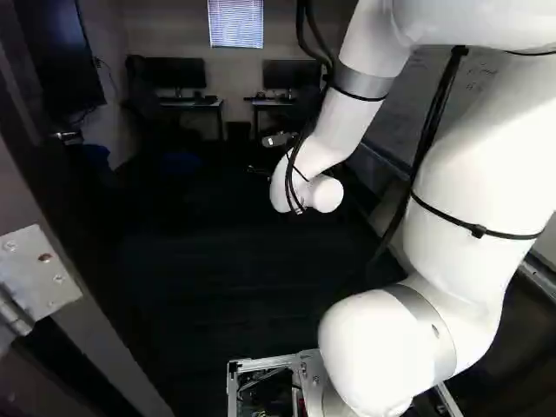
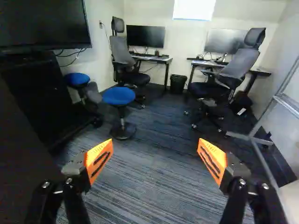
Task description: Open the door and move inside
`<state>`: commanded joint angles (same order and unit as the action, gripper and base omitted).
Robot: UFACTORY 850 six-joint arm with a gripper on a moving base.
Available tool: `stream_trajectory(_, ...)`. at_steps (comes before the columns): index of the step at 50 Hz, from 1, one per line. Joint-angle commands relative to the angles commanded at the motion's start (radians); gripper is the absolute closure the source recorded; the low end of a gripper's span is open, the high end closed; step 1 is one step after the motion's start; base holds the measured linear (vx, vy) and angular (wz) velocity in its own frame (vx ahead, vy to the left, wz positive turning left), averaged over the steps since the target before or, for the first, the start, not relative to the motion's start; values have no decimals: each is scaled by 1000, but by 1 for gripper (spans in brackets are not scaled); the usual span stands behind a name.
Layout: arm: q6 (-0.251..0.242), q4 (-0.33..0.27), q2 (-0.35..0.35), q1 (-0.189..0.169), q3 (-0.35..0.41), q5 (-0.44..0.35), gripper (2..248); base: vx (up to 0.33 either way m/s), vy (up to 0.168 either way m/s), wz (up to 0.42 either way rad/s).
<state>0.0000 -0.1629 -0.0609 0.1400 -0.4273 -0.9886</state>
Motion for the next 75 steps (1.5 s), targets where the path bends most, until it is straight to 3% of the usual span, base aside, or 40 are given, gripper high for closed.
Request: stream_trajectory(75,0,0,0,0,0,0,3,179,-6,-7)
